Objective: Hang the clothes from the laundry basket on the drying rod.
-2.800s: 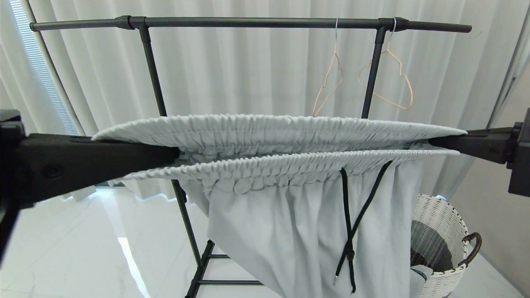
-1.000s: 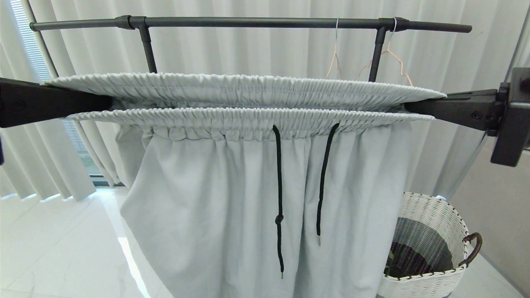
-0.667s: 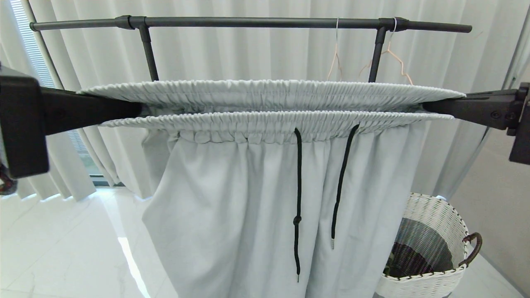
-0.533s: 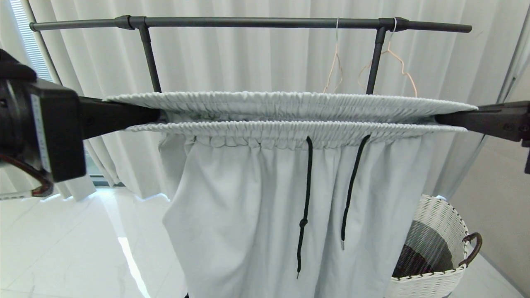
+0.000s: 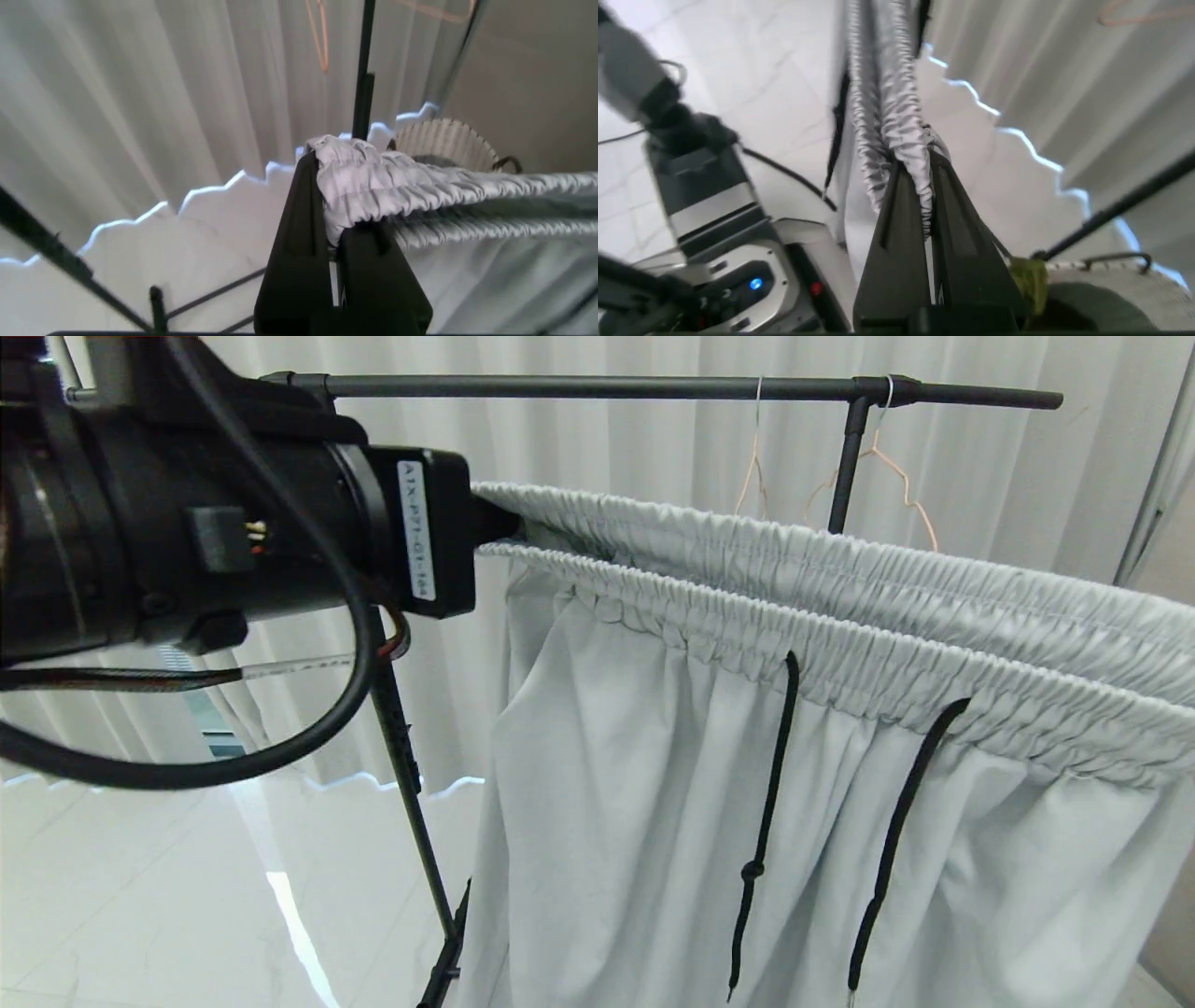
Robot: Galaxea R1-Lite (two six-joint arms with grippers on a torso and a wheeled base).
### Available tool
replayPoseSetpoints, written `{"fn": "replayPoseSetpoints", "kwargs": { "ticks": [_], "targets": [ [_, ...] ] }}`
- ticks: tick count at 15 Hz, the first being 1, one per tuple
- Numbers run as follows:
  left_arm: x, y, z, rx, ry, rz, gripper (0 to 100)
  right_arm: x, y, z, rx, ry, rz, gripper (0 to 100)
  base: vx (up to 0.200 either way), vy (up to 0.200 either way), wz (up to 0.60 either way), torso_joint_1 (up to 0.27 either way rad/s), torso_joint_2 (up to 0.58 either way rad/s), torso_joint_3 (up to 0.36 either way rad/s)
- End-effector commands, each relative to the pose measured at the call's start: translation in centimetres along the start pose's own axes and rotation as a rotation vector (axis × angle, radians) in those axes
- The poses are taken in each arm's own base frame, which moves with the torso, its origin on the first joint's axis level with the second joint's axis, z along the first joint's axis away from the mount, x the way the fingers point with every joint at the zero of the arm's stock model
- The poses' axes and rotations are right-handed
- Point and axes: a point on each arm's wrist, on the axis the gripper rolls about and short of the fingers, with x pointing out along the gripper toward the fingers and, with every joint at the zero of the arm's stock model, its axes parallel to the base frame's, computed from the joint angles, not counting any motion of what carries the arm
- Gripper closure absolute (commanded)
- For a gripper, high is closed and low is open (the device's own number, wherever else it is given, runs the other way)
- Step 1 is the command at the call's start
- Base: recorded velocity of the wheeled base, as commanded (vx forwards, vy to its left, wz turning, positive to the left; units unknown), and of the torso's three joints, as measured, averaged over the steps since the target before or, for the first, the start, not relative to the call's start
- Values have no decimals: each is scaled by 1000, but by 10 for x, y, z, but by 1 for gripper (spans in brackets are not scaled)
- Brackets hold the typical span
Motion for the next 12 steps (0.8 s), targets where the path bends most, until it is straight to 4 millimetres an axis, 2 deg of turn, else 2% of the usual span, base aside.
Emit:
{"fn": "replayPoseSetpoints", "kwargs": {
  "ticks": [1, 5, 7, 10, 12],
  "targets": [
    [27, -7, -2, -1, 29, -7, 100, -9, 8, -1, -27, -29, 73, 100, 0, 0, 0, 0, 0, 0],
    [27, -6, -3, -13, 36, -7, 100, -5, 9, 0, -33, -17, 79, 100, 0, 0, 0, 0, 0, 0],
    [22, -4, -2, -32, 35, -5, 100, -2, 6, -1, -27, 2, 0, 100, 0, 0, 0, 0, 0, 0],
    [-14, 0, -6, -30, 135, -29, 100, 16, -8, 1, -5, 57, -227, 100, 0, 0, 0, 0, 0, 0],
    [-40, -8, -7, -73, 166, -111, 100, 34, -14, 10, -5, -2, -245, 100, 0, 0, 0, 0, 0, 0]
  ]
}}
